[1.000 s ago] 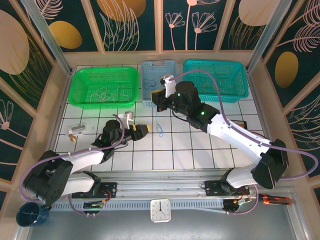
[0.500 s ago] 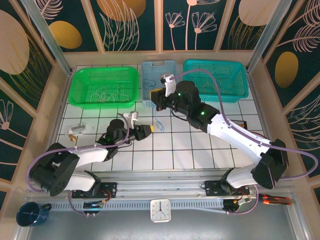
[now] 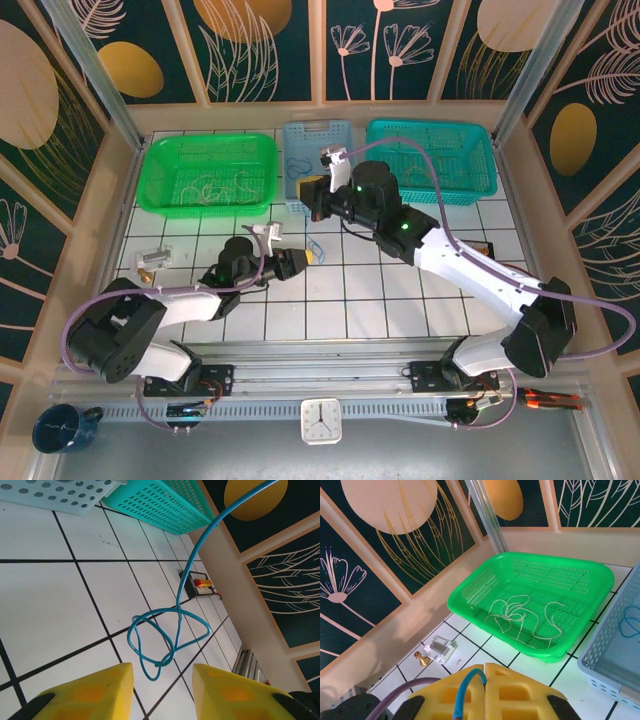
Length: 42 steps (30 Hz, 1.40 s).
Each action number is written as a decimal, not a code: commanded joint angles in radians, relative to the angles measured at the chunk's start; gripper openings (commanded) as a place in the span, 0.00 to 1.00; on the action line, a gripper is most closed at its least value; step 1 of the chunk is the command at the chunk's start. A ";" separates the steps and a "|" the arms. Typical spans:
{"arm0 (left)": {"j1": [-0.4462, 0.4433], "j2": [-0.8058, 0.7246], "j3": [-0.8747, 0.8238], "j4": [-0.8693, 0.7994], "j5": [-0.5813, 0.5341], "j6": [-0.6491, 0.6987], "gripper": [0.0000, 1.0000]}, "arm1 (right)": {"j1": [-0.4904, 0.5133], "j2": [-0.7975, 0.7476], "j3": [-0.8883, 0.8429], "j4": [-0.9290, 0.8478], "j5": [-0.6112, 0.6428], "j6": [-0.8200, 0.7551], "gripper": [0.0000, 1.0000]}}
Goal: Untangle the cables
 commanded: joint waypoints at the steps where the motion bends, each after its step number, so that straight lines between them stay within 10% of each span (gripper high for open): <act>1: -0.008 0.015 0.025 0.072 0.021 -0.013 0.35 | 0.010 0.008 0.036 0.048 -0.017 0.009 0.00; 19: -0.022 0.051 0.038 0.076 0.017 -0.022 0.19 | 0.022 -0.005 0.030 0.054 -0.012 0.012 0.00; 24: -0.024 0.068 0.046 0.078 0.015 -0.026 0.30 | 0.022 -0.012 0.027 0.063 -0.019 0.021 0.00; 33: -0.025 0.069 0.047 0.073 0.003 -0.027 0.08 | 0.017 -0.028 0.006 0.057 0.025 0.004 0.00; 42: -0.024 0.030 -0.007 0.071 -0.019 -0.026 0.00 | -0.208 -0.092 -0.067 0.060 0.026 0.015 0.00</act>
